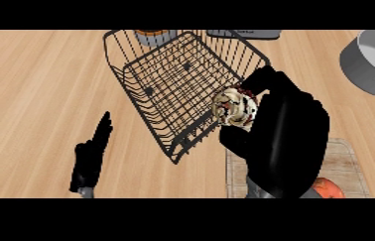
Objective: Pick the cupcake from the cutting board and place it in the tiered basket
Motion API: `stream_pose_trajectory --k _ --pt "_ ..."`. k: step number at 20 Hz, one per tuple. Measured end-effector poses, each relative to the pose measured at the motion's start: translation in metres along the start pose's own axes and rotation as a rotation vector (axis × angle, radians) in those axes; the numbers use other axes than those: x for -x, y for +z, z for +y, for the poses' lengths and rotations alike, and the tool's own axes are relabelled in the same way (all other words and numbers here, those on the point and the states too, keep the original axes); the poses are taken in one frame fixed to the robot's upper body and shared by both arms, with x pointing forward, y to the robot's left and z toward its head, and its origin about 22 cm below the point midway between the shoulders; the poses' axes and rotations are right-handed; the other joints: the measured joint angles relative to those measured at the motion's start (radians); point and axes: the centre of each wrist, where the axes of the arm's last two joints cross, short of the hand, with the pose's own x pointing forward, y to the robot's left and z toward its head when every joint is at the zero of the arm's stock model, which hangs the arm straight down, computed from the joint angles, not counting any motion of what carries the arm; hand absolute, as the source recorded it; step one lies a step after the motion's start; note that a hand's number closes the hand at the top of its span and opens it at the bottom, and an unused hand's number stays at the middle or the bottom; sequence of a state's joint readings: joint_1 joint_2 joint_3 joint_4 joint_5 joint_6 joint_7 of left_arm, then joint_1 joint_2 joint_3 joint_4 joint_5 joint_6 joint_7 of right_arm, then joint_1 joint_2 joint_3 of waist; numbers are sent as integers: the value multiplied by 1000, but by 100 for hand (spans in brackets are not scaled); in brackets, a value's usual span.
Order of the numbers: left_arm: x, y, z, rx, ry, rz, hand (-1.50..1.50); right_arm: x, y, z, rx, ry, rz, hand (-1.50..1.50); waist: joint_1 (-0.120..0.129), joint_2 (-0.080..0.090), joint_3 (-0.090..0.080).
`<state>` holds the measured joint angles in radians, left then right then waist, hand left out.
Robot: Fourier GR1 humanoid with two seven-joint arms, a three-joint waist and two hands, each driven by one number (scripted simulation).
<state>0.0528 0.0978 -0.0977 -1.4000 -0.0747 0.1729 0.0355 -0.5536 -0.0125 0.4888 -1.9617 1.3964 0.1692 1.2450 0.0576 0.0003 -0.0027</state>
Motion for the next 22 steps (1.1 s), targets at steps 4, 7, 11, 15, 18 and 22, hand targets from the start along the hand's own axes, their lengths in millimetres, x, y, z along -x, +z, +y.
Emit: stream_pose_trajectory --k 4,7,11,15,18,22 --pt "0 -2 -5 4 3 3 0 -12 -17 6 -33 9 16 150 0 -10 1" --pt "0 -3 -3 5 -3 3 0 -16 -27 9 -59 7 36 150 1 -18 1" --pt "0 -5 -8 4 -2 2 0 -21 -35 13 -82 -19 51 150 -1 -24 3" --pt "-3 -8 -8 10 -1 1 0 -13 -44 11 -118 -120 101 -150 4 -21 5" --pt "-3 -9 -8 17 3 -1 0 -7 -49 14 -142 -192 126 -150 11 -14 6" --pt "-4 -9 -5 21 -2 -1 0 0 -51 13 -130 -298 129 -150 13 -12 8"
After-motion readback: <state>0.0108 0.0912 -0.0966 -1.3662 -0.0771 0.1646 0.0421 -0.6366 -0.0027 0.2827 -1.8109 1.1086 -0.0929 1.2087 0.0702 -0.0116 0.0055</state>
